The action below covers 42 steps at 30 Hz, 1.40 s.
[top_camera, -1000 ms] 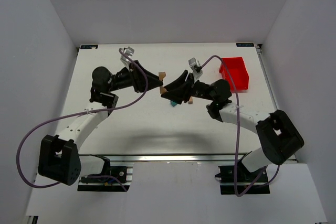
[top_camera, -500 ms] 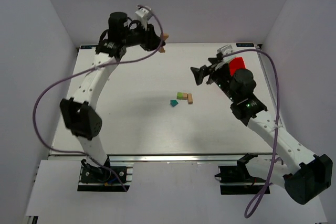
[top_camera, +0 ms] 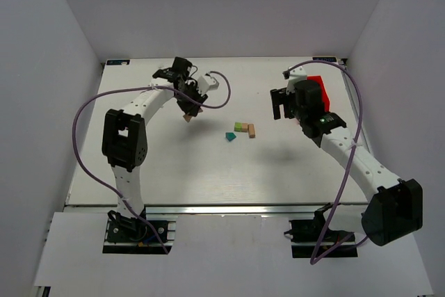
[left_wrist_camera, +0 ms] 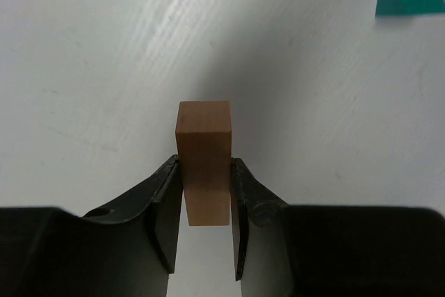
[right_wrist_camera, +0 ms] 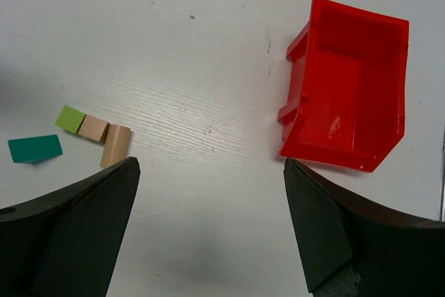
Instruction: Build the wood block tower
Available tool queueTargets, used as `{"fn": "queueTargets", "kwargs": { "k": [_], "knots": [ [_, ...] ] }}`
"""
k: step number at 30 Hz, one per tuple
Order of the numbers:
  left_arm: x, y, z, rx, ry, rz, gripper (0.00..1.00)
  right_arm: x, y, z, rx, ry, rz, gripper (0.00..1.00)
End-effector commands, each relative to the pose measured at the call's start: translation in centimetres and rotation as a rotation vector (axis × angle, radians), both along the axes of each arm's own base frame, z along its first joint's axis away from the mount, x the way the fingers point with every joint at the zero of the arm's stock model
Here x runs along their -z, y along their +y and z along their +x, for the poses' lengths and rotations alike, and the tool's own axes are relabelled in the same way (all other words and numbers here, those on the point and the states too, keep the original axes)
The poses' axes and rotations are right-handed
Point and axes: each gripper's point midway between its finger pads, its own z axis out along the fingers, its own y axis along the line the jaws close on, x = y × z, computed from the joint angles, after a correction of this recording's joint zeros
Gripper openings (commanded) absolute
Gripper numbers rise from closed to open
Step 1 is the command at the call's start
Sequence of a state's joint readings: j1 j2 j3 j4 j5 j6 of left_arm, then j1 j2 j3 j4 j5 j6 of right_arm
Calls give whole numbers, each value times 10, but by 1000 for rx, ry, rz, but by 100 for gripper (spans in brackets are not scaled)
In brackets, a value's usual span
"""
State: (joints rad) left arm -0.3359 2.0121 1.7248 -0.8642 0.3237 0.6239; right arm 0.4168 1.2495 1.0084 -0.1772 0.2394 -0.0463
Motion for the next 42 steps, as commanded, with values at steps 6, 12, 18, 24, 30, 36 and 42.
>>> {"fn": "queueTargets", "kwargs": {
  "k": [6,12,18,24,30,36,42],
  "knots": [
    [18,12,-32,162,-80,228,0,-12,-12,4,36,20,-51,89],
    [40,1,-36,209,-67,279,0,-17,-17,3,62,29,-69,89],
    [59,-5,-51,283,-66,336,0,-17,-18,2,60,27,-76,89],
    [75,-4,-58,324,-88,418,0,-16,-21,2,74,28,-85,89],
    [82,-8,-61,343,-96,438,4,-8,-19,3,68,45,-89,89],
    [75,-14,-59,334,-107,407,56,-10,-16,3,55,42,-79,90],
    [65,-17,-52,313,-143,397,98,-11,-13,3,40,38,-74,89]
  ]
}}
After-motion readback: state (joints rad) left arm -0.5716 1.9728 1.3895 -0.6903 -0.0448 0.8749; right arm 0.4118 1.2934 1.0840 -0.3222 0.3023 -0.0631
